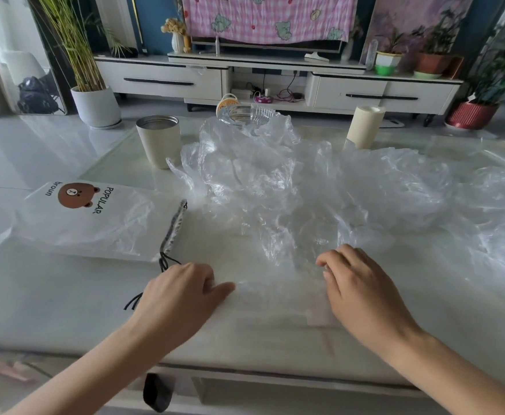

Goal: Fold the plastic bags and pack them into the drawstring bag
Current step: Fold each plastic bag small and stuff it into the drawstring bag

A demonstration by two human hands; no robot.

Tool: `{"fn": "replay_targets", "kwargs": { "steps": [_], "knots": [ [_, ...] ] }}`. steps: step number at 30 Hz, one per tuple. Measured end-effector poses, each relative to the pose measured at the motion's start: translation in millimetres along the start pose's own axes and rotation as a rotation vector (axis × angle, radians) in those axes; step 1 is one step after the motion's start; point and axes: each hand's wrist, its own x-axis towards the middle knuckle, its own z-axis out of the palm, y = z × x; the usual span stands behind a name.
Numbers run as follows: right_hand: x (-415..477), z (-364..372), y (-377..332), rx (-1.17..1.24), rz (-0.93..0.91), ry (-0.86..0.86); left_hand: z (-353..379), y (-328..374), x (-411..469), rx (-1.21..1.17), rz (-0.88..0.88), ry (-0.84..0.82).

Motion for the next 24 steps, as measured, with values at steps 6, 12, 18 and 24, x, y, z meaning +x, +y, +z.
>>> {"fn": "replay_targets", "kwargs": {
  "steps": [6,12,18,24],
  "knots": [
    [24.6,-50.1,-25.1,1.074,0.225,-0.636,-45.2,19.7,-3.7,-0.788,0.025,-0.505],
    [25.8,-57.7,-38.8,1.193,0.262,-0.917,-51.5,34.9,2.8,-0.682,0.155,-0.556],
    [17.1,-61.6,-25.1,1.242,0.442,-0.689,-41.7,23.1,27.0,-0.889,-0.037,0.003],
    [10.3,-53.4,-21.3,1.313,0.583,-0.505,-15.3,55.9,-0.3,-1.248,-0.161,-0.535]
  ]
}}
